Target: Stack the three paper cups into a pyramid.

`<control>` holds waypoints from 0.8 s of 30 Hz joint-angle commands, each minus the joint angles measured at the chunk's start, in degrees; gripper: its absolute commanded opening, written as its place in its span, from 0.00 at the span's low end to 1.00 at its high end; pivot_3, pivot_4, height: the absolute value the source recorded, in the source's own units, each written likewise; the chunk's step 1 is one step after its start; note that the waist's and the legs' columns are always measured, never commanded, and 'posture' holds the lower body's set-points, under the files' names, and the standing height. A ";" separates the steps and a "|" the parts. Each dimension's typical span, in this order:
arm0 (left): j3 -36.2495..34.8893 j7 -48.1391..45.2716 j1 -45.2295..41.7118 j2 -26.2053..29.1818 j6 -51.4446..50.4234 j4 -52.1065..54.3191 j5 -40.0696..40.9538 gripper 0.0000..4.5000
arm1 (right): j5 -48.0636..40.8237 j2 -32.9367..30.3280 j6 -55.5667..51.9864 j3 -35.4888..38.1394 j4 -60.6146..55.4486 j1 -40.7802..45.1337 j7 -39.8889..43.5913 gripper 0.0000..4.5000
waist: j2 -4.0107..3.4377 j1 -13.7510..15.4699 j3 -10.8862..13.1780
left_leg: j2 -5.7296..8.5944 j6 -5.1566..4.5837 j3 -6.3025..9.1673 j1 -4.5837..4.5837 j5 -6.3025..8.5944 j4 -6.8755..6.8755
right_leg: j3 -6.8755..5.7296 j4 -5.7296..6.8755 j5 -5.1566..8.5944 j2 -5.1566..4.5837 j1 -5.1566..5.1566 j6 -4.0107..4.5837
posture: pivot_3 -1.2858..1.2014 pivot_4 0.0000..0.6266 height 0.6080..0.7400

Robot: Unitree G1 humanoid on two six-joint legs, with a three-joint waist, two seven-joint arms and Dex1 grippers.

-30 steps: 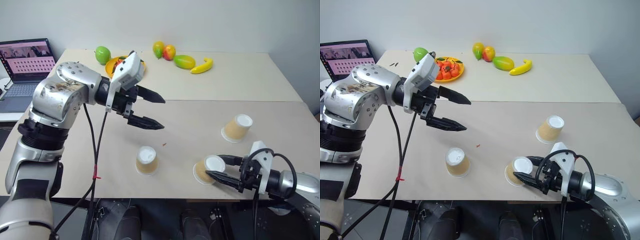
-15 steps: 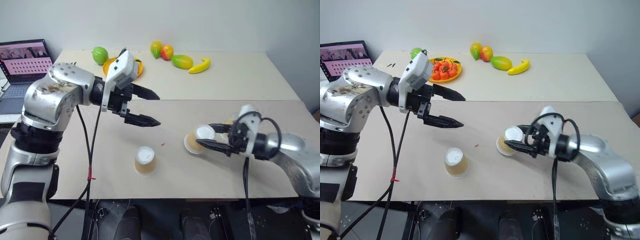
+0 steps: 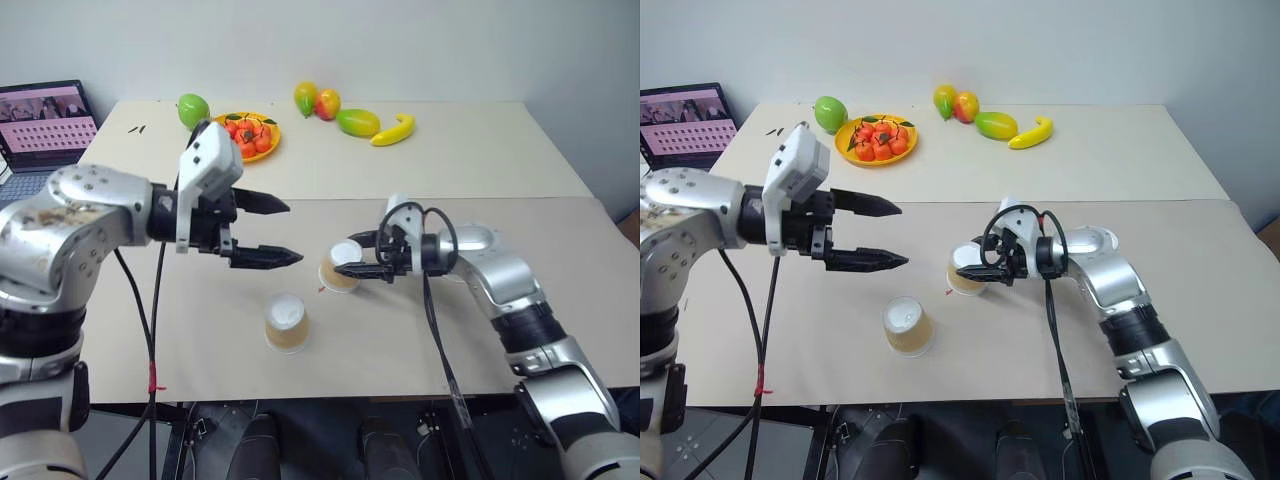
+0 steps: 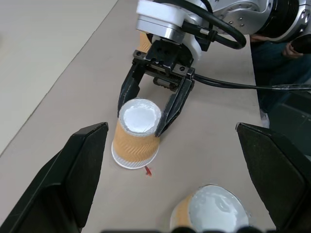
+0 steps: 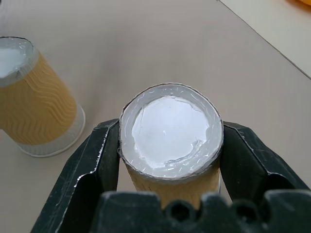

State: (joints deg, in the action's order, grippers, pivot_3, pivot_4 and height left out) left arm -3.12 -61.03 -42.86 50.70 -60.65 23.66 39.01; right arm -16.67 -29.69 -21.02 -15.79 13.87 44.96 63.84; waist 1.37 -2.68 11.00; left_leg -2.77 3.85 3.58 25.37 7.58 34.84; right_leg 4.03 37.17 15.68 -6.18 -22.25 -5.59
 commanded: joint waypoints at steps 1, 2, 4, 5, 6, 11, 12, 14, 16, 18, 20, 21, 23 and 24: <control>-3.09 2.87 0.47 0.83 -1.10 2.94 2.23 1.00 | 2.02 0.99 1.89 -1.00 2.48 0.72 2.17 0.60 | 0.01 0.06 -0.01 | 0.00 0.00 0.00 0.00 0.00 0.01 | 0.00 0.00 0.00 0.00 0.01 0.00 | 0.52 0.24 0.94; -3.19 3.42 0.66 0.82 -1.14 3.14 2.57 1.00 | 2.35 1.24 2.17 -0.92 3.09 0.90 2.46 0.71 | 0.02 0.08 -0.01 | 0.00 0.00 0.00 -0.04 0.00 0.02 | 0.00 0.00 0.00 0.00 0.03 0.00 | 0.52 0.24 0.94; -3.23 4.44 0.85 0.71 -1.04 3.26 3.17 1.00 | 3.27 1.57 3.10 -0.76 4.03 1.10 2.76 0.84 | 0.02 0.07 -0.01 | 0.00 0.01 0.00 -0.07 0.00 0.02 | 0.00 0.01 -0.01 0.00 0.05 0.01 | 0.52 0.24 0.94; -3.10 4.83 0.91 0.68 -0.89 3.29 3.29 1.00 | 3.64 1.70 3.39 -0.60 4.23 1.12 2.87 0.92 | 0.02 0.08 -0.01 | 0.00 0.01 0.00 -0.07 0.00 0.01 | 0.00 0.01 -0.01 0.00 0.05 0.01 | 0.52 0.24 0.94; -2.92 5.30 0.96 0.44 -0.68 3.28 3.42 1.00 | 3.84 1.64 3.75 -0.28 4.09 1.09 2.96 0.99 | 0.02 0.08 -0.01 | 0.00 0.01 0.00 -0.06 0.00 0.00 | 0.00 0.01 -0.01 0.00 0.03 0.02 | 0.52 0.24 0.94; -1.95 6.54 0.95 -0.06 0.32 2.92 3.93 1.00 | 3.65 1.12 4.78 1.61 2.36 0.83 3.15 0.99 | 0.02 0.11 -0.01 | 0.00 0.01 -0.01 0.00 0.00 -0.04 | 0.01 -0.01 -0.01 0.00 -0.02 0.02 | 0.52 0.24 0.94; -1.82 6.62 0.91 -0.11 0.45 2.78 4.01 1.00 | 3.36 0.93 4.80 1.97 1.74 0.73 3.29 0.99 | 0.01 0.11 -0.01 | 0.00 0.01 -0.01 0.00 0.00 -0.05 | 0.01 -0.01 -0.01 0.00 -0.02 0.02 | 0.52 0.24 0.94; -1.36 6.60 0.78 -0.22 0.87 2.37 3.97 1.00 | 2.25 0.12 3.94 3.23 -0.10 0.55 3.65 0.99 | 0.02 0.15 -0.01 | 0.00 0.01 -0.01 -0.01 0.00 -0.04 | 0.01 0.00 -0.01 0.00 -0.02 0.02 | 0.52 0.24 0.94; -0.60 6.46 0.48 -0.38 1.50 1.88 3.69 1.00 | 1.74 -1.23 3.59 4.78 -1.62 0.22 4.05 0.99 | 0.01 0.17 -0.01 | 0.00 0.01 -0.01 0.00 0.00 -0.04 | 0.00 -0.01 -0.01 0.00 -0.02 0.02 | 0.52 0.24 0.94; 0.12 6.31 0.06 -0.60 2.13 1.39 3.55 1.00 | 1.25 -2.79 3.12 6.32 -2.94 -0.26 4.42 0.99 | 0.02 0.35 -0.01 | 0.01 0.01 -0.01 0.00 0.00 -0.04 | 0.00 -0.01 -0.01 0.00 -0.01 0.02 | 0.52 0.24 0.94; 0.93 6.17 -0.60 -0.99 2.79 0.71 3.31 1.00 | 0.99 -4.84 2.64 7.99 -3.98 -0.76 4.36 0.99 | 0.02 0.44 -0.01 | 0.01 0.01 -0.01 -0.01 0.00 -0.04 | 0.00 -0.02 -0.01 0.00 -0.01 0.02 | 0.52 0.24 0.94; 1.21 6.13 -0.79 -1.11 3.06 0.45 3.23 1.00 | 1.01 -5.67 2.55 8.56 -4.44 -1.05 4.35 0.99 | 0.02 0.49 -0.01 | 0.01 0.01 -0.01 0.00 0.00 -0.03 | 0.00 -0.02 -0.01 0.00 -0.01 0.02 | 0.52 0.24 0.94; 1.95 5.82 -1.39 -1.46 3.69 -0.32 3.03 1.00 | 0.69 -8.06 2.04 10.41 -5.37 -1.61 4.21 0.99 | 0.02 0.56 -0.01 | 0.01 0.01 -0.01 0.00 0.00 -0.03 | 0.00 -0.03 -0.01 0.00 0.00 0.02 | 0.52 0.24 0.94; 2.25 5.61 -1.63 -1.55 3.96 -0.63 2.98 1.00 | 0.49 -9.33 1.75 11.29 -5.72 -1.88 4.28 0.99 | 0.02 0.55 -0.01 | 0.01 0.01 -0.02 0.00 0.00 -0.04 | 0.01 -0.03 -0.01 0.00 -0.01 0.02 | 0.52 0.24 0.94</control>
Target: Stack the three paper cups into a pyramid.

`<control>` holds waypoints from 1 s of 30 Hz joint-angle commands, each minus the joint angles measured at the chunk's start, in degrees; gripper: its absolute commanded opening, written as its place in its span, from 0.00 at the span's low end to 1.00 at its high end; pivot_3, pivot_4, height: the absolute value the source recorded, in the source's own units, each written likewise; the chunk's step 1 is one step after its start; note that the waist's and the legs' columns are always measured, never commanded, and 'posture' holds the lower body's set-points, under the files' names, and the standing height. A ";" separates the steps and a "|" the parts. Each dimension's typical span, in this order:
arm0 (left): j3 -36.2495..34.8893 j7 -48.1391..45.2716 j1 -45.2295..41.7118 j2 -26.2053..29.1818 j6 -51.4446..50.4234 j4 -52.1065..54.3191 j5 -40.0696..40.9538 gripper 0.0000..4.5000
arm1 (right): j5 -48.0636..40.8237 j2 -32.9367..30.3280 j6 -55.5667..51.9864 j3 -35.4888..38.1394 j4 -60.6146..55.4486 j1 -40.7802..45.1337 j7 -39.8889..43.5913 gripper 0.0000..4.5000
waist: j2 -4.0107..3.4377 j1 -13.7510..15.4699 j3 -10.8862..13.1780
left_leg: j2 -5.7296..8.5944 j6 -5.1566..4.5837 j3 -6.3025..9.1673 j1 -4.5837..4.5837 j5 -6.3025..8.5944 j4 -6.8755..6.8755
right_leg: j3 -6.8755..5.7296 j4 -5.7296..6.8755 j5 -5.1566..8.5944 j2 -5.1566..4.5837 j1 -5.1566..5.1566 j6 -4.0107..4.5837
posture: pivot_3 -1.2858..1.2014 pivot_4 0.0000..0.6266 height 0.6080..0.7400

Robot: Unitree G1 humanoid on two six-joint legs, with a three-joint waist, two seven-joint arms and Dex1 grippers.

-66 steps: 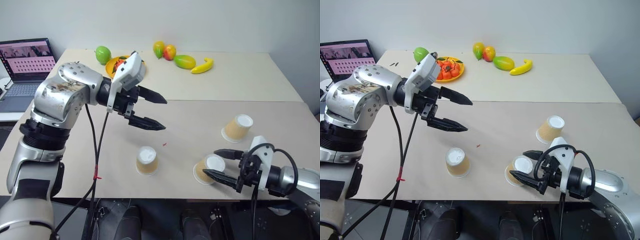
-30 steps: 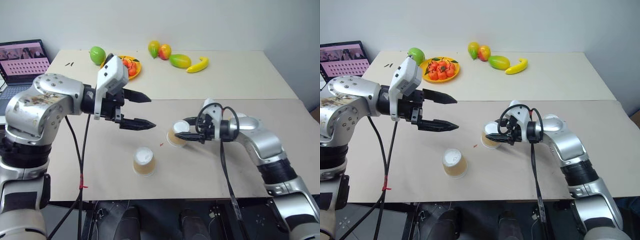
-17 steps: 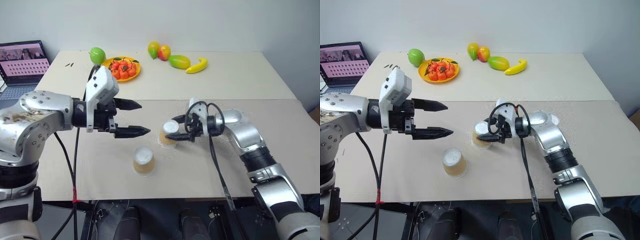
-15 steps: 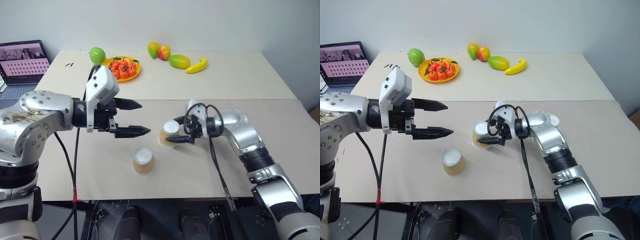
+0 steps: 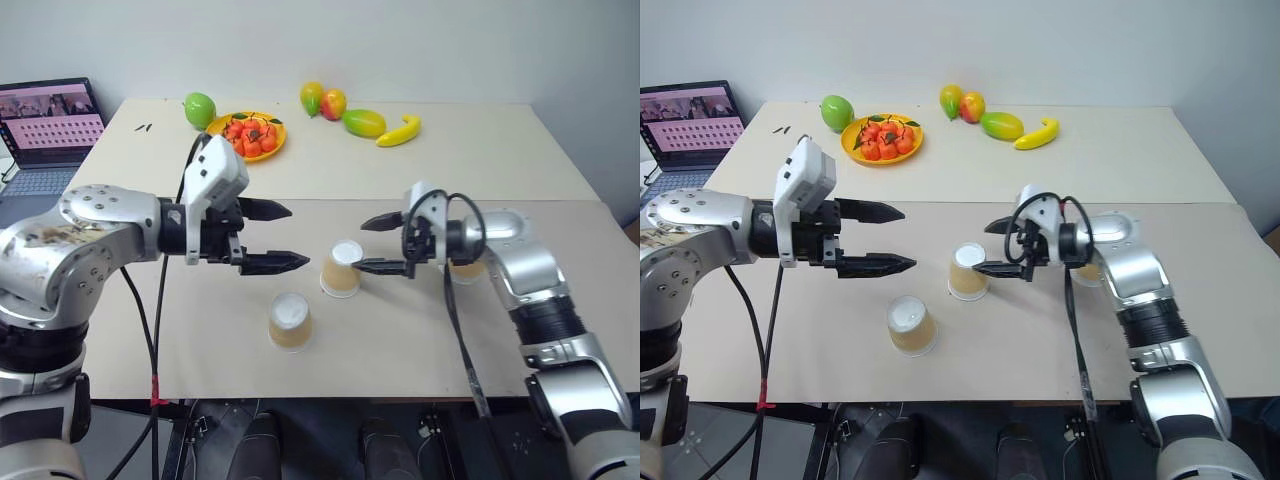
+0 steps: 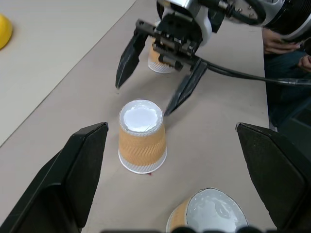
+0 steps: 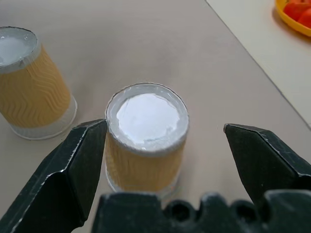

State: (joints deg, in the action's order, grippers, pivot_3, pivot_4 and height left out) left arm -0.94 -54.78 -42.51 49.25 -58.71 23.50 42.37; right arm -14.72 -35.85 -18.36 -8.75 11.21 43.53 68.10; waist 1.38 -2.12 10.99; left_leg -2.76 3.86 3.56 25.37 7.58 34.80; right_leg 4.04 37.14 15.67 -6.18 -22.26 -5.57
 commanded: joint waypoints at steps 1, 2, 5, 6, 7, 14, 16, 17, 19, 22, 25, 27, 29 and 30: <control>0.34 -0.86 -2.25 -0.21 2.27 -0.83 -0.44 1.00 | -1.60 -4.63 -1.28 5.24 -3.27 -0.72 0.13 0.99 | 0.00 -0.03 0.00 | 0.00 0.00 0.00 0.00 0.00 0.00 | 0.00 0.00 0.00 0.00 0.00 0.00 | 0.52 0.24 0.94; 0.72 -1.30 -2.55 -0.30 2.62 -1.31 -0.50 1.00 | -0.97 -7.82 -0.72 7.98 -1.57 -1.12 -0.77 0.99 | 0.00 0.00 0.00 | 0.00 0.00 0.00 0.00 0.00 -0.01 | 0.00 0.00 0.00 0.00 0.00 0.00 | 0.52 0.24 0.94; 1.18 -2.33 -3.01 -0.43 3.13 -2.26 -0.33 1.00 | 0.05 -14.17 0.52 14.11 2.73 -2.37 -3.99 0.99 | -0.02 0.65 0.01 | 0.02 0.00 0.00 0.08 0.00 0.01 | 0.00 -0.05 0.00 -0.01 -0.02 0.00 | 0.52 0.24 0.94; 1.20 -2.49 -3.02 -0.40 3.16 -2.31 -0.31 1.00 | -0.12 -15.04 0.32 15.04 3.08 -2.83 -4.63 0.99 | -0.01 0.80 0.01 | 0.02 -0.01 0.00 0.08 0.00 0.01 | 0.00 -0.06 0.00 -0.01 -0.02 0.00 | 0.52 0.24 0.94; 1.37 -2.81 -3.19 -0.46 3.36 -2.67 -0.45 1.00 | -0.20 -16.77 0.33 17.12 3.68 -4.47 -5.54 0.99 | -0.01 0.83 0.01 | 0.02 -0.01 -0.01 0.07 0.01 -0.02 | 0.00 -0.08 0.01 -0.01 -0.02 0.01 | 0.52 0.24 0.94; 3.45 -4.58 -4.68 -1.48 5.13 -5.11 -1.72 1.00 | -1.78 -22.28 1.99 29.70 6.31 -19.03 -8.15 0.99 | -0.01 0.94 0.01 | 0.01 -0.03 -0.04 0.05 0.02 -0.01 | 0.01 -0.08 0.03 -0.01 0.00 0.03 | 0.52 0.24 0.94; 3.99 -5.10 -5.24 -1.71 5.61 -5.80 -2.21 1.00 | -2.16 -21.54 2.28 30.93 5.99 -22.12 -8.27 0.99 | -0.02 0.71 0.01 | 0.01 -0.04 -0.04 0.03 0.02 0.00 | 0.02 -0.06 0.03 -0.01 0.00 0.03 | 0.52 0.24 0.94; 4.22 -5.34 -5.52 -1.81 5.79 -6.13 -2.45 1.00 | -2.32 -21.02 2.31 31.12 5.68 -23.21 -8.29 0.99 | -0.02 0.50 0.01 | 0.01 -0.03 -0.05 0.02 0.02 0.01 | 0.03 -0.05 0.03 0.00 0.00 0.03 | 0.52 0.24 0.94; 4.62 -5.74 -6.01 -2.00 6.02 -6.58 -2.86 1.00 | -2.77 -19.96 1.57 30.79 5.06 -24.57 -8.49 0.99 | -0.02 -0.11 0.01 | 0.01 -0.03 -0.05 0.00 0.02 0.03 | 0.05 -0.04 0.02 -0.01 0.01 0.02 | 0.52 0.24 0.94; 4.79 -6.16 -6.28 -1.88 5.95 -6.62 -2.91 1.00 | -3.41 -18.98 0.41 29.27 3.39 -25.63 -8.25 0.99 | -0.02 -0.59 0.01 | 0.01 -0.03 -0.05 -0.04 0.01 0.04 | 0.06 -0.04 0.03 -0.01 0.05 0.01 | 0.52 0.24 0.94; 4.54 -6.24 -6.26 -1.65 5.45 -6.26 -2.68 1.00 | -3.71 -17.84 0.05 27.84 2.91 -24.70 -8.66 0.99 | -0.02 -0.61 0.01 | 0.01 -0.03 -0.05 -0.06 0.01 0.03 | 0.07 -0.04 0.03 0.00 0.06 0.00 | 0.52 0.24 0.94; 4.35 -6.33 -6.12 -1.41 5.16 -6.06 -2.50 1.00 | -3.29 -16.84 0.18 26.14 3.18 -23.47 -8.69 0.99 | -0.02 -0.53 0.01 | 0.01 -0.03 -0.05 -0.05 0.01 0.04 | 0.07 -0.05 0.03 -0.01 0.06 0.00 | 0.52 0.24 0.94; 4.07 -6.41 -5.99 -1.09 4.95 -5.85 -2.31 1.00 | -2.83 -15.99 0.23 24.37 3.45 -22.26 -8.56 0.99 | -0.02 -0.50 0.01 | 0.01 -0.03 -0.05 -0.05 0.01 0.04 | 0.07 -0.05 0.03 -0.01 0.06 0.00 | 0.52 0.24 0.94; 3.69 -6.35 -6.01 -1.03 4.83 -5.74 -2.03 1.00 | -2.65 -15.60 0.29 23.64 3.68 -21.59 -8.63 0.99 | -0.02 -0.45 0.01 | 0.01 -0.03 -0.05 -0.05 0.01 0.04 | 0.07 -0.05 0.03 -0.01 0.06 0.00 | 0.52 0.24 0.94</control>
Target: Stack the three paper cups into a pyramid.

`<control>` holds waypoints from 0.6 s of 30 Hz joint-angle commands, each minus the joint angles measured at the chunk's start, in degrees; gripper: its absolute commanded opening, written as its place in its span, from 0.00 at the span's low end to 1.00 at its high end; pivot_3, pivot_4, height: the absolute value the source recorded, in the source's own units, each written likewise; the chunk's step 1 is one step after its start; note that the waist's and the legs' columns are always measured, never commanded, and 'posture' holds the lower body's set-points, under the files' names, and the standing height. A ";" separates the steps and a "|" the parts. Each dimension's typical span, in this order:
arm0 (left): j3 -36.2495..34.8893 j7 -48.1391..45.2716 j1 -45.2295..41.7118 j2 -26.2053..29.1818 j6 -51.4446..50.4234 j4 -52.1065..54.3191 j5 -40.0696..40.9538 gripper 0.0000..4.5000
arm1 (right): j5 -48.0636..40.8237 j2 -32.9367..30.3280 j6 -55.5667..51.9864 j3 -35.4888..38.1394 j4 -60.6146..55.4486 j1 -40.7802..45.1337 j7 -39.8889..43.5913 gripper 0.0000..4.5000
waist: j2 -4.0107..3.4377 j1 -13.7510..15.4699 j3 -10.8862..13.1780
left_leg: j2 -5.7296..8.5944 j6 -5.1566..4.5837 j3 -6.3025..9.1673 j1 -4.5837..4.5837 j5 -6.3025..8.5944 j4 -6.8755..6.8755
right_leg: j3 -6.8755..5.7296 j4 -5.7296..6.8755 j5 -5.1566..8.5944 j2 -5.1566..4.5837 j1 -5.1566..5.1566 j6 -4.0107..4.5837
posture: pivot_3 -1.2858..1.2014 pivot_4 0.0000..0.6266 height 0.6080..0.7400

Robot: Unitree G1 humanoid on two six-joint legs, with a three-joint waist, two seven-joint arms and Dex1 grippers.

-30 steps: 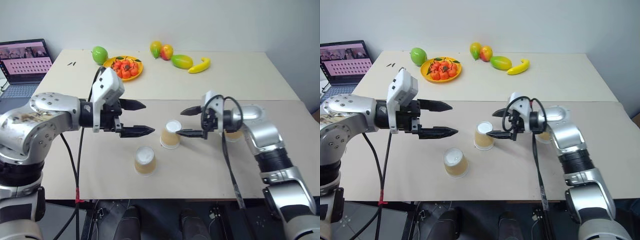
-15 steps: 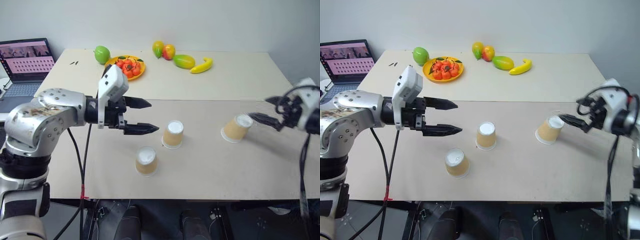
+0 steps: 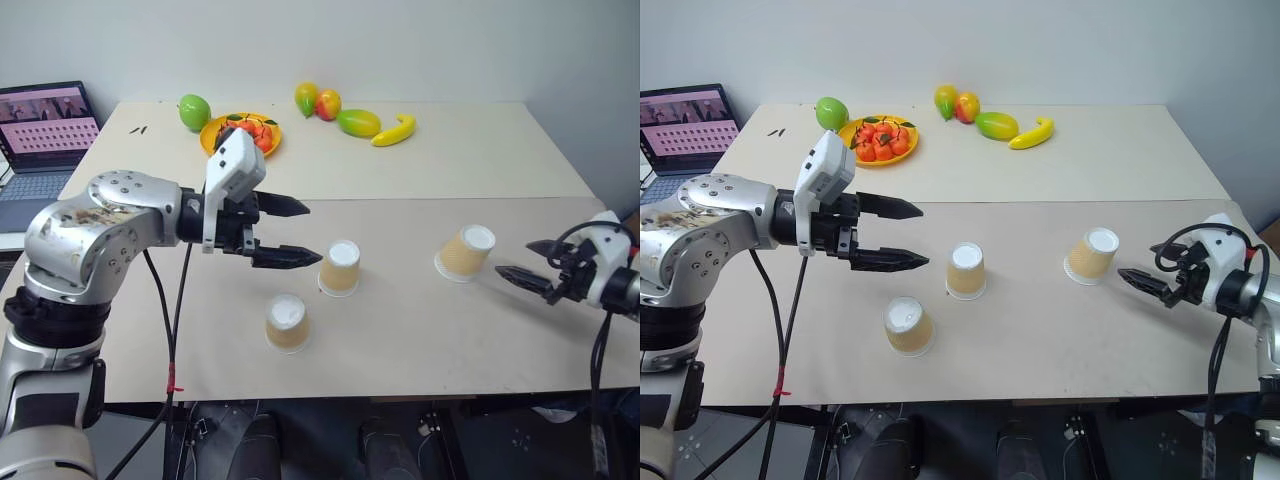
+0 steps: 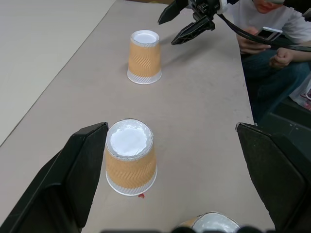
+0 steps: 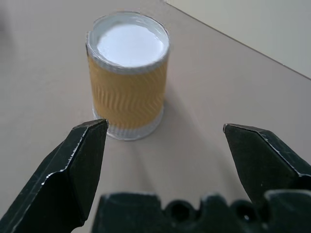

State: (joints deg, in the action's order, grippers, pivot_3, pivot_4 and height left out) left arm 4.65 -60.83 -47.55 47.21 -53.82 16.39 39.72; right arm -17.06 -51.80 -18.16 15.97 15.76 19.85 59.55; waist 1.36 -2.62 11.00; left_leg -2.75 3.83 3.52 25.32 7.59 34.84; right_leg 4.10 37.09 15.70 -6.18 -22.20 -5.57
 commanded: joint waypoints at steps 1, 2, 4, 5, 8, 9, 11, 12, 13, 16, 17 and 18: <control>-2.47 -0.09 -1.16 1.01 -0.62 1.53 1.26 1.00 | -0.30 0.65 -0.08 -1.70 -0.69 2.69 -0.01 0.99 | 0.00 0.04 0.00 | 0.00 0.00 0.00 0.00 0.00 0.00 | 0.00 0.00 0.00 0.00 0.00 0.00 | 0.52 0.24 0.94; -2.92 -0.13 -1.27 1.33 -1.22 1.88 1.87 1.00 | -0.15 0.85 0.03 -2.42 -0.37 3.25 0.21 0.99 | 0.00 0.04 0.00 | 0.00 0.00 0.00 0.00 0.00 0.00 | 0.00 0.00 0.00 0.00 0.00 0.00 | 0.52 0.24 0.94; -3.28 -0.35 -1.17 2.10 -1.77 2.60 2.44 1.00 | -0.03 1.09 0.28 -3.40 0.40 4.17 0.34 0.99 | 0.00 0.07 0.00 | 0.00 0.00 0.00 0.02 0.00 -0.01 | 0.00 -0.01 0.00 0.00 -0.01 0.00 | 0.52 0.24 0.94; -3.44 -0.23 -1.03 2.29 -1.99 2.90 2.53 1.00 | -0.06 1.20 0.41 -3.71 0.86 4.61 0.34 0.99 | -0.01 0.09 0.00 | 0.00 0.00 0.00 0.02 0.00 -0.02 | 0.00 -0.01 0.01 0.00 -0.01 -0.01 | 0.52 0.24 0.94; -4.26 0.70 -0.33 2.71 -2.69 3.47 2.98 1.00 | 0.50 1.88 1.16 -5.65 3.12 7.41 1.11 0.99 | -0.01 0.11 0.00 | 0.00 0.00 0.00 0.02 0.00 -0.03 | -0.01 -0.01 0.01 0.00 -0.01 -0.01 | 0.52 0.24 0.94; -4.46 1.02 -0.08 2.79 -2.83 3.62 3.08 1.00 | 0.81 2.10 1.53 -6.44 3.92 8.55 1.47 0.99 | -0.01 0.11 0.00 | 0.00 0.00 0.00 0.02 0.00 -0.02 | 0.00 -0.01 0.01 0.00 -0.01 0.00 | 0.52 0.24 0.94; -4.58 1.43 0.40 2.99 -2.86 4.02 3.12 1.00 | 1.20 2.35 2.01 -7.36 5.18 10.25 1.92 0.99 | -0.01 0.06 0.00 | 0.00 0.00 0.00 0.00 0.00 0.00 | 0.00 0.00 0.00 0.00 0.00 0.00 | 0.52 0.24 0.94; -4.64 1.64 0.61 3.06 -2.90 4.23 3.15 1.00 | 1.34 2.46 2.13 -7.64 5.71 10.93 2.20 0.99 | -0.01 0.07 0.00 | 0.00 0.00 0.00 0.00 0.00 0.00 | 0.00 0.00 0.00 0.00 0.00 -0.01 | 0.52 0.24 0.94; -4.75 1.88 0.80 3.11 -2.97 4.43 3.25 1.00 | 1.40 2.50 2.15 -7.97 6.15 11.55 2.57 0.99 | -0.01 0.08 0.01 | 0.00 0.00 0.00 0.00 0.00 -0.01 | -0.01 0.00 0.00 0.00 0.00 0.00 | 0.52 0.24 0.94; -5.25 2.72 1.31 3.18 -3.31 4.98 3.60 1.00 | 1.66 2.68 2.51 -8.86 7.66 13.12 3.28 0.99 | -0.01 0.11 0.01 | 0.00 0.00 0.00 0.02 0.00 -0.03 | -0.01 -0.01 0.01 0.00 -0.01 0.00 | 0.52 0.24 0.94; -5.42 2.97 1.56 3.26 -3.42 5.26 3.75 1.00 | 1.86 2.84 2.71 -9.11 8.18 13.55 3.39 0.99 | -0.01 0.10 0.01 | 0.00 0.00 0.00 0.02 0.00 -0.04 | -0.01 -0.01 0.01 0.00 -0.01 0.00 | 0.52 0.24 0.94; -5.56 3.19 1.80 3.34 -3.55 5.53 3.88 1.00 | 2.04 2.96 2.95 -9.32 8.58 13.86 3.49 0.99 | -0.01 0.11 0.01 | 0.00 0.00 0.00 0.02 0.00 -0.04 | -0.01 -0.01 0.01 0.00 -0.01 0.00 | 0.52 0.24 0.94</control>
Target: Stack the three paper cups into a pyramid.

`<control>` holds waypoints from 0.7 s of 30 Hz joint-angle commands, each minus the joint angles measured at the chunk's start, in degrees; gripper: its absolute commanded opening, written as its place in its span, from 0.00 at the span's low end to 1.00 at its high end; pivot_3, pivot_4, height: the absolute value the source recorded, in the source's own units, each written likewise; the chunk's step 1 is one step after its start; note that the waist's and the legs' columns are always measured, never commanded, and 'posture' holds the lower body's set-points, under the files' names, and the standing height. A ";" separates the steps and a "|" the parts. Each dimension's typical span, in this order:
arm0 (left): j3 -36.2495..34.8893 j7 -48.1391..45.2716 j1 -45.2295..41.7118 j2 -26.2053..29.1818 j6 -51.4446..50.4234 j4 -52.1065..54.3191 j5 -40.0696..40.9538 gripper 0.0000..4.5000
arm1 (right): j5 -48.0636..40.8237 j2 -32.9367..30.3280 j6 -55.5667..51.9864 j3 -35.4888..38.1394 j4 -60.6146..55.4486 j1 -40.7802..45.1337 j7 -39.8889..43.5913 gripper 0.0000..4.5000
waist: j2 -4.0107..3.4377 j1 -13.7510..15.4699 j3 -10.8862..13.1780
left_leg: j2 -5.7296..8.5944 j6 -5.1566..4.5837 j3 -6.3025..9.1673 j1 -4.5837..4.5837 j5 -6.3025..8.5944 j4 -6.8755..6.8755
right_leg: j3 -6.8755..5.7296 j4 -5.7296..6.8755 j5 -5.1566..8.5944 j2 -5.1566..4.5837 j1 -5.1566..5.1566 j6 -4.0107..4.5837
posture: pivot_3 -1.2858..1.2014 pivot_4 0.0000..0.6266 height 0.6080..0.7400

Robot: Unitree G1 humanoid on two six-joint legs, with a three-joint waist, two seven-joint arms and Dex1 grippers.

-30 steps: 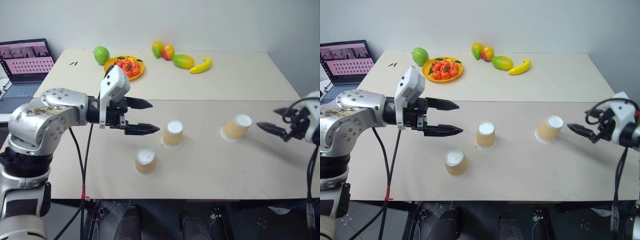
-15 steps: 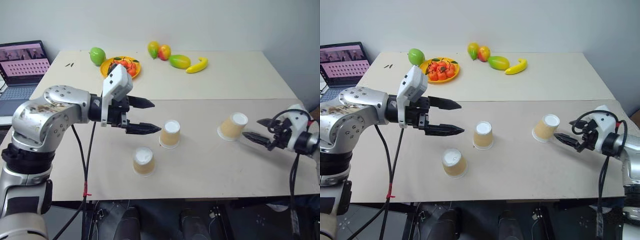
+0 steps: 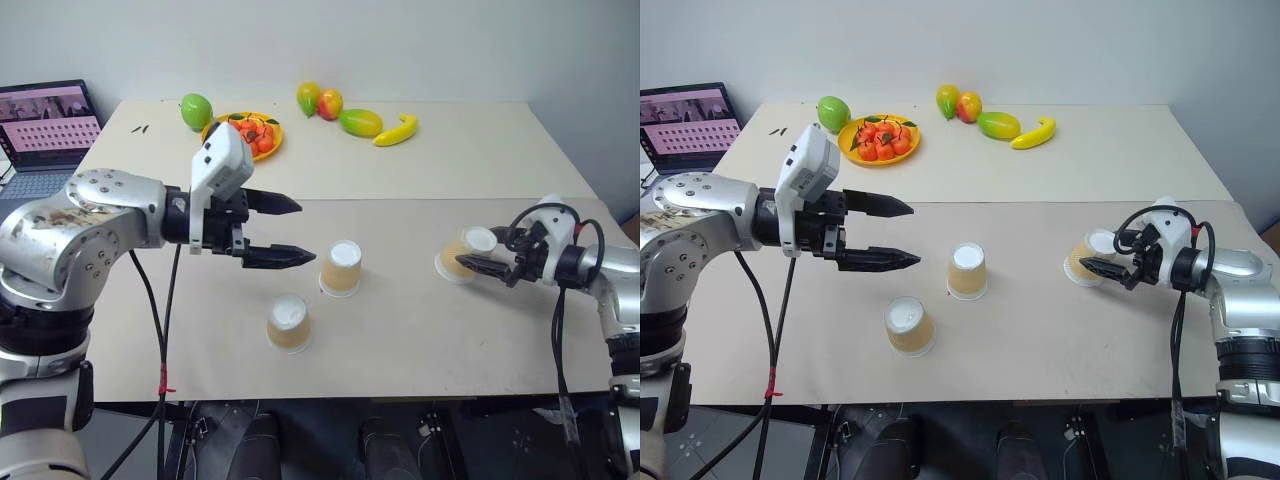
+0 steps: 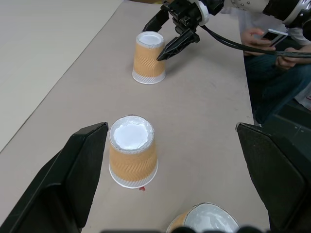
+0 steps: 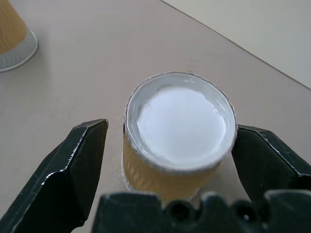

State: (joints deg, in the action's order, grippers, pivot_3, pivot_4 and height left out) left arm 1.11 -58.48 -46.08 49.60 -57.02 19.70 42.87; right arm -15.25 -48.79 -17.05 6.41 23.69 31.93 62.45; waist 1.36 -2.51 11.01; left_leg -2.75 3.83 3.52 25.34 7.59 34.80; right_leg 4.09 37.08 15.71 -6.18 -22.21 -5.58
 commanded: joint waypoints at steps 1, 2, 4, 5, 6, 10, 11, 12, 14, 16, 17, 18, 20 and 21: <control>-2.29 1.17 0.65 0.97 -0.67 2.57 1.01 1.00 | 0.56 0.16 2.33 -0.05 1.35 2.33 0.56 0.94 | 0.00 0.01 0.00 | 0.00 0.00 0.00 0.00 0.00 0.00 | 0.00 0.00 0.00 0.00 0.00 0.00 | 0.52 0.24 0.94; -2.51 1.43 0.87 0.97 -0.94 2.85 1.25 1.00 | 0.81 0.28 2.69 -0.22 1.84 2.70 0.55 0.88 | 0.00 0.01 0.00 | 0.00 0.00 0.00 0.00 0.00 0.01 | 0.00 0.00 0.00 0.00 0.00 0.00 | 0.52 0.24 0.94; -2.97 1.79 1.48 1.15 -1.38 3.47 1.73 1.00 | 1.00 0.51 3.17 -0.43 2.74 3.50 0.57 0.75 | 0.00 0.01 0.00 | 0.00 0.00 0.00 0.00 0.00 0.01 | 0.00 0.01 0.00 0.00 0.00 0.00 | 0.52 0.24 0.94; -3.16 1.96 1.73 1.25 -1.50 3.67 1.91 1.00 | 1.07 0.60 3.33 -0.46 3.01 3.75 0.63 0.68 | 0.00 0.00 0.00 | 0.00 0.00 0.00 -0.01 0.00 0.01 | 0.00 0.01 0.00 0.00 0.00 0.00 | 0.52 0.24 0.94; -3.38 2.10 2.02 1.36 -1.52 3.78 2.01 1.00 | 1.11 0.72 3.46 -0.46 3.18 3.99 0.65 0.62 | 0.00 0.00 0.00 | 0.00 0.00 0.00 0.00 0.00 0.02 | 0.00 0.01 0.00 0.00 0.00 0.00 | 0.52 0.24 0.94; -3.65 2.41 2.52 1.51 -1.43 3.87 2.23 1.00 | 1.00 0.68 3.17 -0.24 2.71 4.46 0.85 0.61 | 0.00 0.01 0.00 | 0.00 0.00 0.00 -0.01 0.00 -0.01 | 0.00 0.01 0.00 0.00 0.00 0.00 | 0.52 0.24 0.94; -3.62 2.45 2.56 1.51 -1.37 3.82 2.24 1.00 | 0.74 0.49 2.70 -0.14 1.93 4.40 1.15 0.61 | 0.00 0.01 0.00 | 0.00 0.00 0.00 -0.01 0.00 0.00 | 0.00 0.01 0.00 0.00 0.00 0.00 | 0.52 0.24 0.94; -3.66 2.47 2.68 1.56 -1.31 3.85 2.29 1.00 | 0.55 0.37 2.34 -0.07 1.27 4.27 1.34 0.61 | 0.00 0.01 0.00 | 0.00 0.00 0.00 0.00 0.00 0.00 | 0.00 0.00 0.00 0.00 0.00 0.00 | 0.52 0.24 0.94; -3.43 2.48 2.81 1.44 -0.82 3.59 2.06 1.00 | -0.87 0.24 -0.10 -0.26 -2.64 3.48 2.61 0.61 | 0.00 0.01 0.00 | 0.00 0.00 0.00 0.00 0.00 0.00 | 0.00 0.01 0.00 0.00 0.00 0.01 | 0.52 0.24 0.94; -3.05 2.46 2.81 1.21 -0.29 3.29 1.71 1.00 | -2.35 0.41 -2.76 -0.61 -6.82 2.66 3.60 0.61 | -0.01 -0.02 0.01 | 0.00 0.00 0.00 0.00 0.00 0.00 | 0.00 0.02 0.00 0.00 -0.01 0.01 | 0.52 0.24 0.94; -2.92 2.44 2.81 1.15 -0.11 3.21 1.59 1.00 | -2.72 0.55 -3.74 -0.65 -8.19 2.36 3.76 0.61 | -0.01 -0.07 0.01 | 0.00 0.00 0.00 0.00 0.00 0.00 | 0.00 0.02 0.00 0.00 -0.01 0.00 | 0.52 0.24 0.94; -2.69 2.44 2.74 0.97 0.18 3.17 1.42 1.00 | -3.20 1.41 -4.89 -1.23 -10.44 1.38 3.75 0.61 | -0.01 -0.09 0.01 | 0.00 0.00 0.00 0.00 0.00 0.00 | 0.01 0.02 0.00 0.00 -0.01 0.00 | 0.52 0.24 0.94; -2.37 2.47 2.63 0.75 0.57 3.10 1.26 1.00 | -3.77 2.60 -6.30 -1.95 -13.24 -0.05 3.44 0.61 | 0.00 0.01 0.00 | 0.00 0.00 0.00 -0.01 0.00 -0.01 | 0.00 0.02 0.00 0.00 -0.01 0.01 | 0.52 0.24 0.94; -2.26 2.46 2.55 0.72 0.73 3.03 1.19 1.00 | -3.83 3.30 -6.74 -2.29 -13.93 -0.57 3.13 0.61 | 0.00 0.02 0.00 | -0.01 0.00 0.02 -0.01 0.00 0.00 | -0.02 0.02 0.00 0.00 0.01 0.01 | 0.52 0.24 0.94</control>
State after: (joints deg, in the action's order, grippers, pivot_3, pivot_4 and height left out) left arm -0.76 -55.87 -42.77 50.15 -57.59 21.86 44.29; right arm -17.40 -46.03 -22.43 4.61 12.34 32.11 65.86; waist 1.36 -2.50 11.00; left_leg -2.76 3.84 3.54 25.33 7.59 34.80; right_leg 4.08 37.09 15.71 -6.18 -22.21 -5.57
